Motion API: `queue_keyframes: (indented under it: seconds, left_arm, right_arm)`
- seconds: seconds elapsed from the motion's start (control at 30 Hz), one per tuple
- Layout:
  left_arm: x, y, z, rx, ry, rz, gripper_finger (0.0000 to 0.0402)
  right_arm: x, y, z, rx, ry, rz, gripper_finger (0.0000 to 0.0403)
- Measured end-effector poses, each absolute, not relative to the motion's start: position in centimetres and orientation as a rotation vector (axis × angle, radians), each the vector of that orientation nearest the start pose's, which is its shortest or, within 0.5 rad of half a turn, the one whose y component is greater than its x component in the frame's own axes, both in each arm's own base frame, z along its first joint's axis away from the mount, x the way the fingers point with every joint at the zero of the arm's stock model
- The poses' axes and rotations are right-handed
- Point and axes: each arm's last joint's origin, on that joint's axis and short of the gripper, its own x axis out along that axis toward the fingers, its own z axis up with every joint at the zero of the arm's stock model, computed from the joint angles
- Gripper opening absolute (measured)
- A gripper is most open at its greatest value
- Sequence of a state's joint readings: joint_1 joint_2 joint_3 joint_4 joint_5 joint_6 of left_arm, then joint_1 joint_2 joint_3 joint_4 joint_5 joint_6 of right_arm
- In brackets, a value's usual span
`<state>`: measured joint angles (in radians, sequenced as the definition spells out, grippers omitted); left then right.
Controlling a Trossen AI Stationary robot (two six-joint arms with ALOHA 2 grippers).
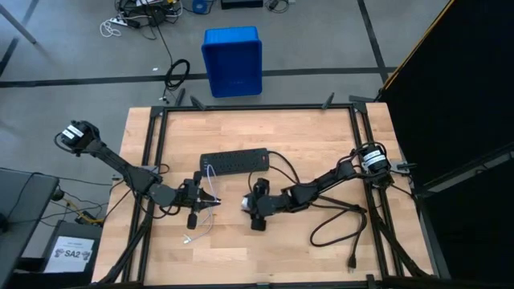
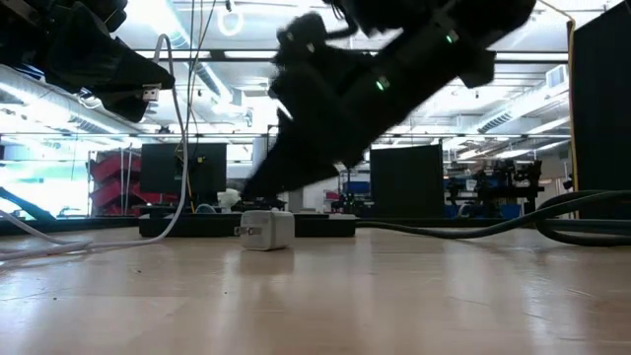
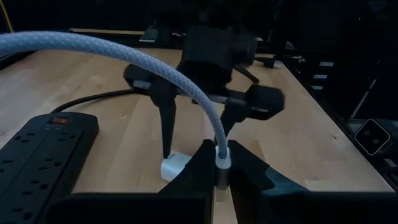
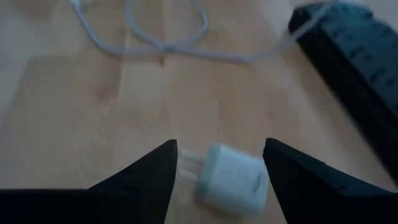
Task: Insert USB
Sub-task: Insert the charger cable into the charger adapter
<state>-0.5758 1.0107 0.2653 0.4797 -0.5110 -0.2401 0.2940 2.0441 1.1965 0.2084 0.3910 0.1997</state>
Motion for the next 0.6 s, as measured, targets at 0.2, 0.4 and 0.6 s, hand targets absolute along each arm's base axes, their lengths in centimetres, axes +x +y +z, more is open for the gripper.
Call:
queue_keyframes:
  seconds: [0.2,0.4,0.6]
  left_arm:
    - [16.7,-9.2,18.1,-0.102,0.233,-0.037,0.001]
    - [16.7,-9.2,18.1,-0.101,0.228,-0.038,0.001]
    - [16.8,-9.2,18.2,-0.104,0.226,-0.038,0.001]
  right_arm:
    - [41.2,11.7,14.3,0.073,0.575,-0.028,0.0207]
    - [41.7,12.1,12.7,0.122,0.594,0.028,0.0197]
    - [40.9,12.3,11.6,0.124,0.711,0.01,0.0194]
